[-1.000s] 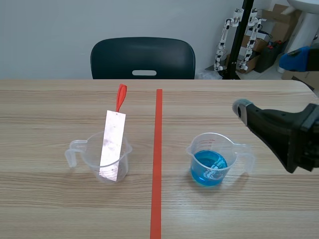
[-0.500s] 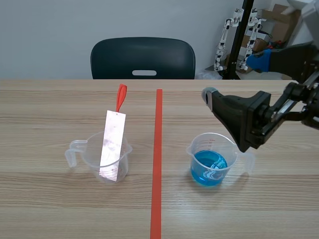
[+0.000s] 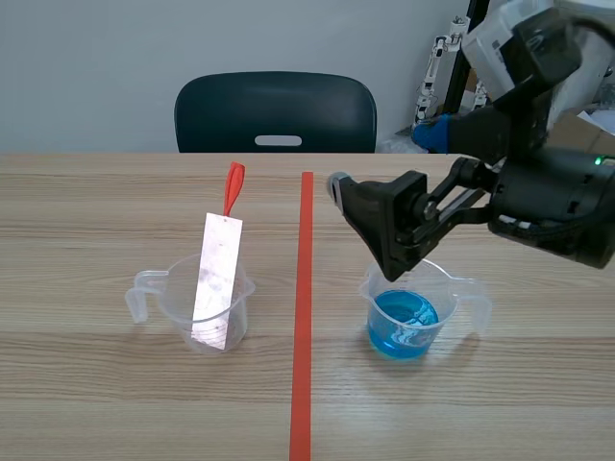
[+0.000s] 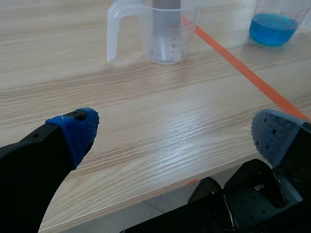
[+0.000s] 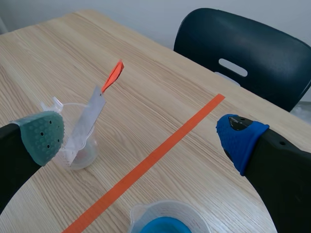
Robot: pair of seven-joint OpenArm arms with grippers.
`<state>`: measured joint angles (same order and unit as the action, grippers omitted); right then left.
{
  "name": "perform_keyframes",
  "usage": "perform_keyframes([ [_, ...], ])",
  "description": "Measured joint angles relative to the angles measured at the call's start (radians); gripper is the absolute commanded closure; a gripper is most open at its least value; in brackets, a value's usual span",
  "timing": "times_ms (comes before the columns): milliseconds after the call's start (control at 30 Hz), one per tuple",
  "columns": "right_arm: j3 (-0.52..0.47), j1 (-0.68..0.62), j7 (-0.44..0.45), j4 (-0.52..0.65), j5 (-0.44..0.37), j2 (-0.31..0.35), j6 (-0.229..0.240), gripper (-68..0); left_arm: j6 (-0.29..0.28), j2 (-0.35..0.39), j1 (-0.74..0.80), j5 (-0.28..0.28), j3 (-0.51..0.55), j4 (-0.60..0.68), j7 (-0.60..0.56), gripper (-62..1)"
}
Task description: Do the redox reaction experiment. lift the metal plate out of the left beaker
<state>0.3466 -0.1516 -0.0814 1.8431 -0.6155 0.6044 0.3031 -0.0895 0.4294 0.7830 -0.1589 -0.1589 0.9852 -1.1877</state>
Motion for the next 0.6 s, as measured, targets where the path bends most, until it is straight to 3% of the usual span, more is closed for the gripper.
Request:
perform_keyframes([
  [200, 0.033, 0.036, -0.030, -0.110, 0.049, -0.098, 0.012, -67.9, 0.000, 0.000, -0.015, -0.005, 0.000, 0.000, -0.155, -62.3],
  [367, 0.079, 0.084, -0.029, -0.156, 0.058, -0.133, 0.045, -67.9, 0.000, 0.000, -0.017, -0.003, 0.000, 0.000, -0.153, -62.3],
  [600, 0.209, 0.237, -0.028, -0.259, 0.050, -0.158, 0.034, -67.9, 0.000, 0.000, -0.024, 0.020, 0.000, 0.000, -0.156, -62.3],
])
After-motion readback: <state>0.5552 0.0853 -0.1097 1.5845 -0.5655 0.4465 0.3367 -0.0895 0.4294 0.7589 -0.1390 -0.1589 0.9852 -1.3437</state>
